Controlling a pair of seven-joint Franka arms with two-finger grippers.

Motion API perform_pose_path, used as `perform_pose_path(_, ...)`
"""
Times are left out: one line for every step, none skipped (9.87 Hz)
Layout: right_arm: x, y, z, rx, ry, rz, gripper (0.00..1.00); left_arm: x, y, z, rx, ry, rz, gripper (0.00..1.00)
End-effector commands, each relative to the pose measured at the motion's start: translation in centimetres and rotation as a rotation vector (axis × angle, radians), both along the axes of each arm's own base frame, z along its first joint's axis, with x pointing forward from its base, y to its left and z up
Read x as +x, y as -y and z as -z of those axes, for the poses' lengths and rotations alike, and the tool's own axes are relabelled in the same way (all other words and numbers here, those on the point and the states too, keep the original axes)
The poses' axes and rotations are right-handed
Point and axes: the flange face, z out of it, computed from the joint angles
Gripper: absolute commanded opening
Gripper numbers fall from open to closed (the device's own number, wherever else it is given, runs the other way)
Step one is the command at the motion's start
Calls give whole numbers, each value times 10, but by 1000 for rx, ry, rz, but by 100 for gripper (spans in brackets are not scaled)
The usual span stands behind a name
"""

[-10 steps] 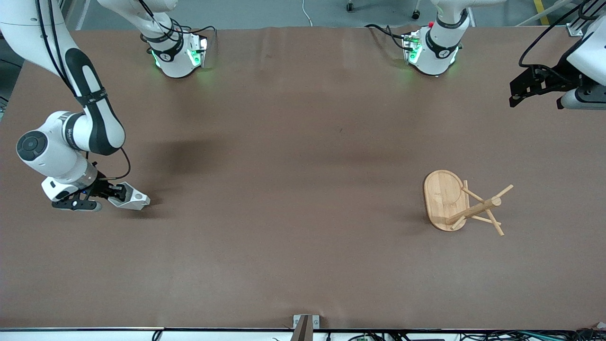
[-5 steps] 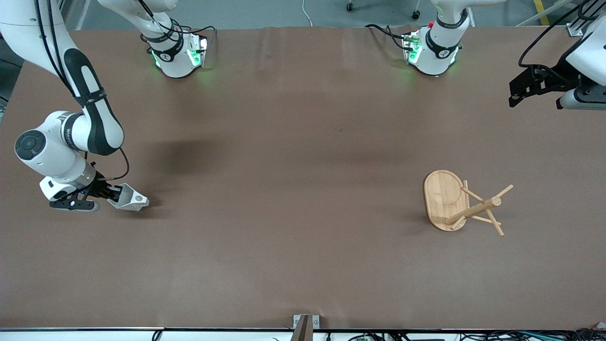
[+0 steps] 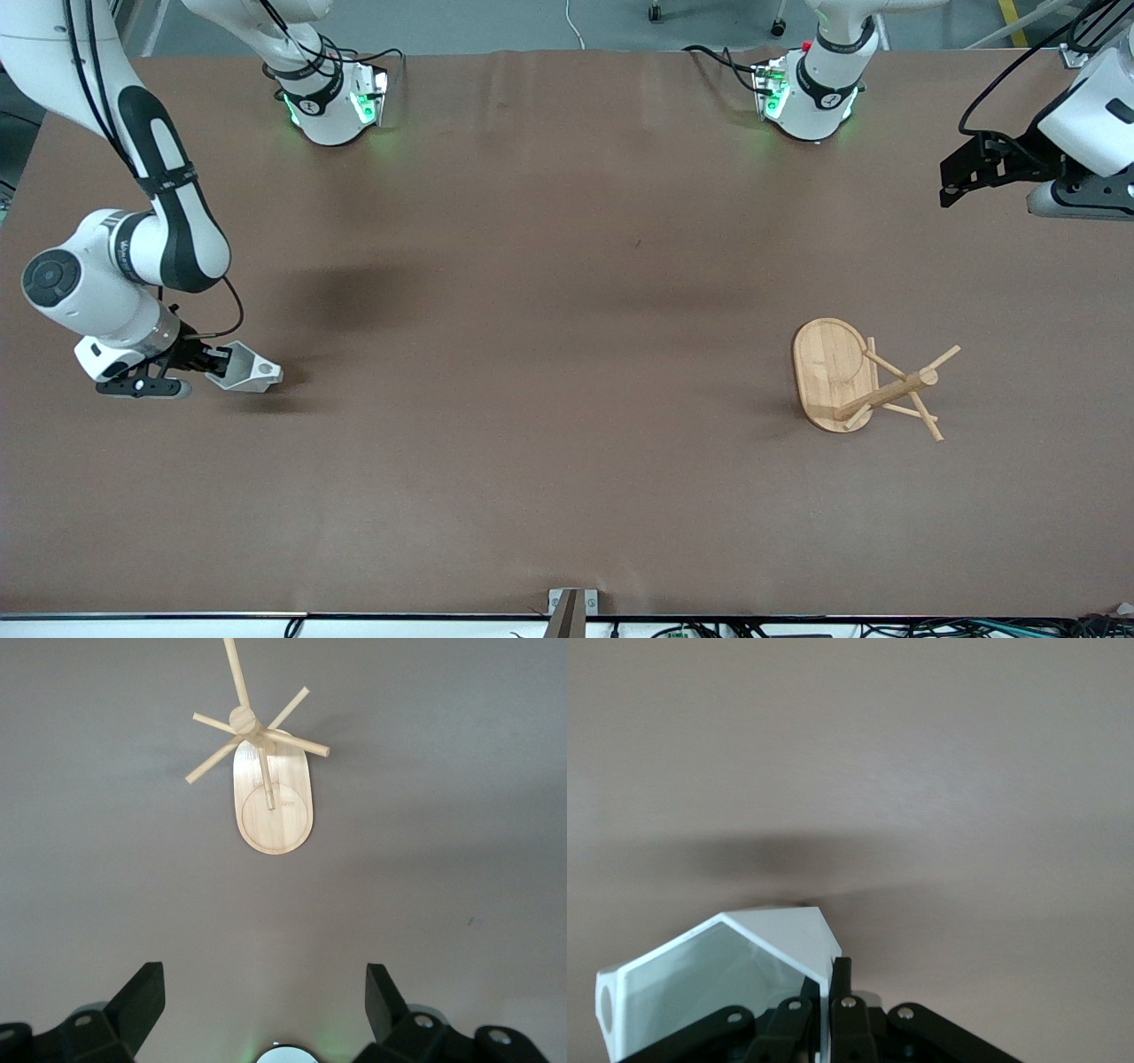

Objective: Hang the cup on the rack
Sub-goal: 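Lift the white cup with the right gripper toward the table middle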

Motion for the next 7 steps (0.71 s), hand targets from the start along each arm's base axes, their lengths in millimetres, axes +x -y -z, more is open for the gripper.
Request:
perform_pose_path(38, -28, -100, 121, -2, -5, 1, 13, 4, 17, -8, -10, 18, 100)
perform_pose_path(41, -50, -114, 152, -26, -64, 0, 14, 5, 16, -8, 1, 20, 100)
perform_pose_path(38, -89, -112, 215, -47, -114, 0, 16, 5, 18, -11, 3, 20, 100)
perform_pose_path(34, -130, -113, 336, -75, -127, 0, 17, 8, 19, -12, 2, 27, 100)
perform_pose_path(30, -170, -114, 494, -85, -115, 0, 18, 13, 19, -26, 14, 53, 100)
perform_pose_path(25, -210, -100, 654, -135, -91, 0, 17, 23, 21, -42, 9, 72, 100)
perform_pose_path(18, -251, -102, 789, -165, -82, 0, 17, 28, 22, -44, 7, 82, 100)
